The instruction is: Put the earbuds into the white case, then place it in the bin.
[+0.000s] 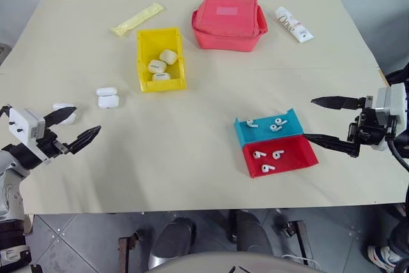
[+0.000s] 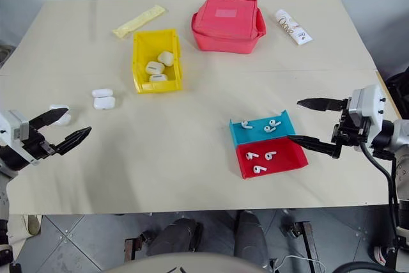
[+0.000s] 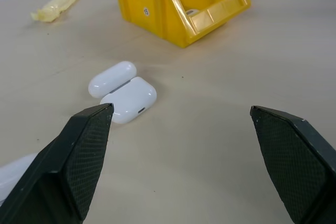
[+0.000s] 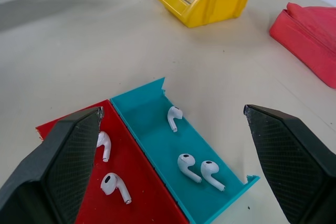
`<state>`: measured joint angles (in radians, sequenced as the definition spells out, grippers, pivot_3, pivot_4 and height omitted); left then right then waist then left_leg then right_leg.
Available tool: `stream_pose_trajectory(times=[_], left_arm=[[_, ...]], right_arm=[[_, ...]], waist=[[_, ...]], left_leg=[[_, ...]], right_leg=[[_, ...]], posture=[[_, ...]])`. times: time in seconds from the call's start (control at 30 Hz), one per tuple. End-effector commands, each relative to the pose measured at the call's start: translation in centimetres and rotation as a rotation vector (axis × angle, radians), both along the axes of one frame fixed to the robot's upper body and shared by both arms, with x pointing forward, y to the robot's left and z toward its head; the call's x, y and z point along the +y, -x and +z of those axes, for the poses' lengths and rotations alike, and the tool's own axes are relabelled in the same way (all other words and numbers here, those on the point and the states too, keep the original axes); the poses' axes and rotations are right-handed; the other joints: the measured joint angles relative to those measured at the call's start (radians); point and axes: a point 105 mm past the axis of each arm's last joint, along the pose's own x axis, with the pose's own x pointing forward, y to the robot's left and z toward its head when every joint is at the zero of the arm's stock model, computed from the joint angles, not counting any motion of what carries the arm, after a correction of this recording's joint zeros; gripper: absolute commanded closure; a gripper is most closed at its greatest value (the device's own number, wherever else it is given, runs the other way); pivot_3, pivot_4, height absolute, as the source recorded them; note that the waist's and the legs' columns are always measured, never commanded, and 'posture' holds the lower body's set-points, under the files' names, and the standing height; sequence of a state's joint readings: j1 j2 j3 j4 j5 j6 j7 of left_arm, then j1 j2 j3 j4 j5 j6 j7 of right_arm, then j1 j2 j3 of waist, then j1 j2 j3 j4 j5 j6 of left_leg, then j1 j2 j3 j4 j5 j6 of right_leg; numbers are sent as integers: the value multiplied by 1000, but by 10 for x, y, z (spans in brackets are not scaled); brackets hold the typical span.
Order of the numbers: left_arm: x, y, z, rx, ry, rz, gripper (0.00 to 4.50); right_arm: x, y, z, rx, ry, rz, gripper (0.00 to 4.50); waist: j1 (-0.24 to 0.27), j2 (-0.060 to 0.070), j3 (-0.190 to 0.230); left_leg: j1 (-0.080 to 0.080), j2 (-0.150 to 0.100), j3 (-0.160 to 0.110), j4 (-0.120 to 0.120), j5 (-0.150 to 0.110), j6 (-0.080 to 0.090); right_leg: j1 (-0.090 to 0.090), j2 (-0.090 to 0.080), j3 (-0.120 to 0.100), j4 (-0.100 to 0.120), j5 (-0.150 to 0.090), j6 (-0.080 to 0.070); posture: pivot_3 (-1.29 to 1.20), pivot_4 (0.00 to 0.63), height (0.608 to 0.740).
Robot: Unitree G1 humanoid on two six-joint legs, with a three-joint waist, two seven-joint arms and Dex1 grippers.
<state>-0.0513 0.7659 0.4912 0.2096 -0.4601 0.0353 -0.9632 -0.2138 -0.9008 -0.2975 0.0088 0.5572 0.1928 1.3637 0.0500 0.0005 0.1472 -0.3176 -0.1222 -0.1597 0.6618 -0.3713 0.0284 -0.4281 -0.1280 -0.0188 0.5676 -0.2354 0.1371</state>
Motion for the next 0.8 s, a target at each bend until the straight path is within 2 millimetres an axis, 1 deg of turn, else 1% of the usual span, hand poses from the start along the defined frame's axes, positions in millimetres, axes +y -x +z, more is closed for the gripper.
stream_pose_trajectory(times=[0.03,0.1,0.13,0.2,0.33,0.43,0.5,0.57,0.73,0.8], left_arm=[[-2,2,18,-81,-17,-4,52],[1,-1,19,-86,-29,49,52],[-1,0,21,-92,-23,47,52],[3,8,24,-85,-21,73,52],[22,36,16,-9,-73,161,52],[38,65,1,120,-92,229,52],[45,78,-4,168,-94,266,52],[52,89,-5,188,-89,302,52],[58,101,-4,198,-84,335,52],[60,99,-4,195,-109,351,52]], right_arm=[[3,-2,8,-45,5,20,0],[4,-4,8,-45,2,26,0],[5,-4,9,-44,1,32,0],[6,-7,9,-43,1,46,0],[10,-15,11,-41,2,79,0],[14,-22,12,-41,2,105,0],[15,-27,12,-41,3,116,0],[18,-32,12,-41,-2,128,0],[27,-41,14,-43,-5,169,0],[31,-45,15,-48,-5,189,0]], waist=[[0,0,0],[0,0,0],[0,0,0],[-2,0,0],[-24,1,1],[-29,1,1],[-28,2,1],[-26,2,2],[-19,2,3],[-22,2,3]], left_leg=[[0,0,0,0,0,0],[0,0,1,0,0,0],[0,0,1,0,0,0],[0,1,1,0,0,0],[0,4,3,-1,-2,0],[1,9,5,-1,-4,-2],[2,12,8,-1,-6,-3],[2,15,8,-1,-7,-5],[3,16,5,-1,-9,-6],[3,16,6,-1,-9,-6]], right_leg=[[0,0,0,0,0,0],[0,0,0,0,0,0],[0,0,0,0,0,0],[0,0,1,0,0,0],[0,1,2,0,1,-1],[0,4,1,-2,1,-2],[0,10,2,-2,1,-4],[0,12,2,-3,0,-6],[0,12,4,-4,-1,-9],[0,12,5,-4,-1,-9]], posture=[[0,150,740],[0,150,740],[0,150,740],[0,150,740],[0,150,740],[0,150,740],[0,150,740],[0,150,740],[0,150,740],[0,150,740]])
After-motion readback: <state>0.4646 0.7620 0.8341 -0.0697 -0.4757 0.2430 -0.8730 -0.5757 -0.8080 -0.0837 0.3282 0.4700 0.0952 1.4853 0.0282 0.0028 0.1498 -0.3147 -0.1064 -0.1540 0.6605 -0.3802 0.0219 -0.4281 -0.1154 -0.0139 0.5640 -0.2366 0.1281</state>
